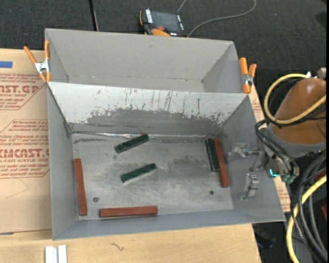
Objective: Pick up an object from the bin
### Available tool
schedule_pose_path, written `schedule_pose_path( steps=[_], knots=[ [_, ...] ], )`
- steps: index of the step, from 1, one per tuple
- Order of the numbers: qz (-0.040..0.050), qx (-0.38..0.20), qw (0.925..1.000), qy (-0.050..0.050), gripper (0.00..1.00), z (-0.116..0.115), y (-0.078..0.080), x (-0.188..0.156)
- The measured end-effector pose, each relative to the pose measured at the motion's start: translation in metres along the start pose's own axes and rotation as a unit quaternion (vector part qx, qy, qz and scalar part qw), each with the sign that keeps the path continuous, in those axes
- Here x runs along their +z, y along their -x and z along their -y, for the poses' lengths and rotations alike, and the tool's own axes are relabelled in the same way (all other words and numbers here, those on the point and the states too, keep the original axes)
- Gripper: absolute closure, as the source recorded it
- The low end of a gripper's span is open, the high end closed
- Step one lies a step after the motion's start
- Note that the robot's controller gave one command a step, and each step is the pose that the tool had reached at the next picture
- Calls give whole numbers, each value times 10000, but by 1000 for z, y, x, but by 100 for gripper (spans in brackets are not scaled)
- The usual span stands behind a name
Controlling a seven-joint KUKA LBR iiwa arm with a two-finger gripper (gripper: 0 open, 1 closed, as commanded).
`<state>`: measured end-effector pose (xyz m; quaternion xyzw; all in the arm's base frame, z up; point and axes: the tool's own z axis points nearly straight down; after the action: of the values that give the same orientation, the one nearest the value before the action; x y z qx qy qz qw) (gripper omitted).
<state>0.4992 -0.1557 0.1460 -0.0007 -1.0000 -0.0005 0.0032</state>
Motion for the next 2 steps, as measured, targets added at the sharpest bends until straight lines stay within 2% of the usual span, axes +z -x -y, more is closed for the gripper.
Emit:
schedule_pose_path(
  steps=[1, 2],
  knots=[
    [23, -1811, 9835, 5, 0, -40, 16, 43],
    [65, -2119, 9773, -28, 0, -6, 57, 14]
  ],
)
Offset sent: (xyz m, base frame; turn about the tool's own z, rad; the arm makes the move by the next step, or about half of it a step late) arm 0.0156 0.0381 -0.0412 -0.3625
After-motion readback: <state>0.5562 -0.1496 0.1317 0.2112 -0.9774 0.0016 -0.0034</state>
